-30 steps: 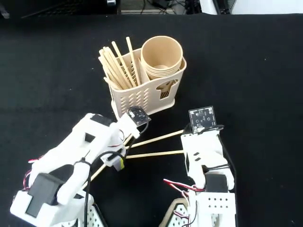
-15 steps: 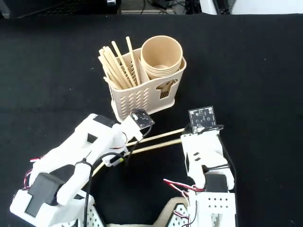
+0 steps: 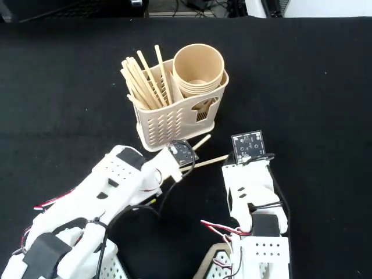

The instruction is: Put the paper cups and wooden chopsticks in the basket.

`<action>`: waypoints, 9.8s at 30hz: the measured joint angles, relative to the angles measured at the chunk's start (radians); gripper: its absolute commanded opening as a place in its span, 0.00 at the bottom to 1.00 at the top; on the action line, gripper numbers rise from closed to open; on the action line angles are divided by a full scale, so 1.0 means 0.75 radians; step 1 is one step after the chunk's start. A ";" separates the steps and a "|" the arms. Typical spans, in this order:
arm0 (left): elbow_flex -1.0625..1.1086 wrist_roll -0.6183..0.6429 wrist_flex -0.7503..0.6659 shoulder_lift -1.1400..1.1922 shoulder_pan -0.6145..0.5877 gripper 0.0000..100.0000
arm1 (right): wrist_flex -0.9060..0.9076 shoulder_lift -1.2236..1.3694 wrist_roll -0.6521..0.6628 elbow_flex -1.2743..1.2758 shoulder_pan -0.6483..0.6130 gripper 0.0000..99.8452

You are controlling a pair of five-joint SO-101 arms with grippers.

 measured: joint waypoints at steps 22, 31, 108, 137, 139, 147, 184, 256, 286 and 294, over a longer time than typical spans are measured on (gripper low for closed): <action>0.045 -0.027 -0.176 -0.020 -0.219 0.19 | 0.000 0.000 0.000 0.000 0.000 0.01; 0.049 -0.121 -0.245 -0.020 -0.245 0.19 | 0.000 0.000 0.000 0.000 0.000 0.01; -0.029 -0.190 0.227 -0.591 -0.104 0.03 | -0.037 0.000 -0.383 -0.002 0.352 0.02; -0.440 0.301 0.031 -0.646 0.196 0.03 | -0.166 0.000 -0.436 0.000 0.360 0.02; -0.458 0.354 -0.016 -0.646 0.196 0.03 | -0.166 0.000 -0.436 0.000 0.360 0.02; -0.460 0.444 -0.387 -0.646 0.012 0.03 | -0.166 0.000 -0.436 0.000 0.360 0.02; 0.127 0.914 -1.551 -0.430 -0.295 0.09 | -0.166 0.000 -0.436 0.000 0.354 0.02; 0.125 0.070 -0.074 -0.016 -0.972 0.12 | -0.149 0.000 -0.315 0.000 0.231 0.02; 0.082 0.072 -0.131 -0.002 -0.198 0.12 | -0.149 0.000 -0.315 0.000 0.231 0.02; 0.082 0.072 -0.131 -0.002 -0.194 0.12 | -0.149 0.000 -0.315 0.000 0.231 0.02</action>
